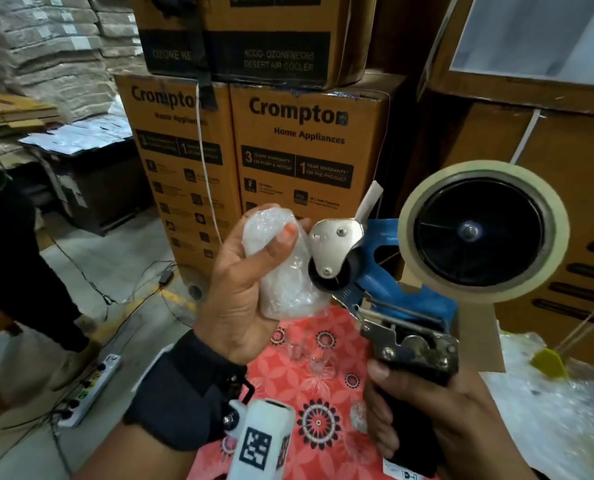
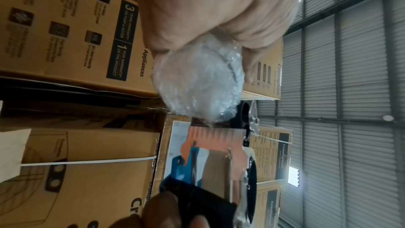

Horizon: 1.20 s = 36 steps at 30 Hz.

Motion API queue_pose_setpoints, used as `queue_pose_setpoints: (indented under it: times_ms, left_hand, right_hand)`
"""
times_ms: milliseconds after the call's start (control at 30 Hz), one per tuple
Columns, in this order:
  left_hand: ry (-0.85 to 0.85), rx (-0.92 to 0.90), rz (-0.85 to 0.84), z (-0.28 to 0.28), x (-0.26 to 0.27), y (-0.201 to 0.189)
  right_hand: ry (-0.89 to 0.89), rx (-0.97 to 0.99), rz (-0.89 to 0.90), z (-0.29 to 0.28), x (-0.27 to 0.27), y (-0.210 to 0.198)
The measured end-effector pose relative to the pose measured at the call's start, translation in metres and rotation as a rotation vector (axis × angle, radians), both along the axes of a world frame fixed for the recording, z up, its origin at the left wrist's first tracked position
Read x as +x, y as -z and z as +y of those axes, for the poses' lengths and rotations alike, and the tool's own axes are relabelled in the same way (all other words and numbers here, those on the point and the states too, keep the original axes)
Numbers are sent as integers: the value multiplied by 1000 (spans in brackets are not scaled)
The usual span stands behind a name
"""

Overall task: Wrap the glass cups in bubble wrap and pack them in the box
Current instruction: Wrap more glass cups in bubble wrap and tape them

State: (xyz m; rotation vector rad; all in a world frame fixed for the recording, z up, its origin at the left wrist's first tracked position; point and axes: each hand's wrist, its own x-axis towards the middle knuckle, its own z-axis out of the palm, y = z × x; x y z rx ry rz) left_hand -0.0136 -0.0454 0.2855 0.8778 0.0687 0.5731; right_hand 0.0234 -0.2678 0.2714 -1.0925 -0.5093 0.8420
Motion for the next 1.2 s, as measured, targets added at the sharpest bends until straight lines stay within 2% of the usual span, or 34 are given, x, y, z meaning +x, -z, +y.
queue_pose_setpoints:
  times_ms: [100, 233, 433, 667, 767, 833, 1000, 1100, 1200]
  left_hand:
    - [-86, -75, -16, -3, 8, 0]
    - [-114, -97, -35, -3, 15, -2]
    - [-181, -145, -133, 13, 16, -19]
    - [-255, -214, -174, -26, 39, -12]
    - [-174, -258, -169, -37, 41, -7]
    - [-114, -220, -171, -38, 38, -1]
    - [3, 12, 17, -25, 23, 18]
    - [167, 152, 163, -13, 15, 24]
    - [315, 256, 191, -6, 9, 20]
  right_hand:
    - [48, -25, -52, 2, 8, -1]
    - [72, -21, -78, -3, 13, -8]
    - [39, 16, -43, -22, 8, -5]
    - [65, 17, 28, -4, 3, 7]
    - [114, 59, 50, 0, 7, 7]
    - [141, 62, 31, 0, 11, 8]
    - [216, 114, -2, -6, 22, 2]
    - [184, 89, -60, -12, 30, -7]
    - [125, 7, -107, -16, 33, -14]
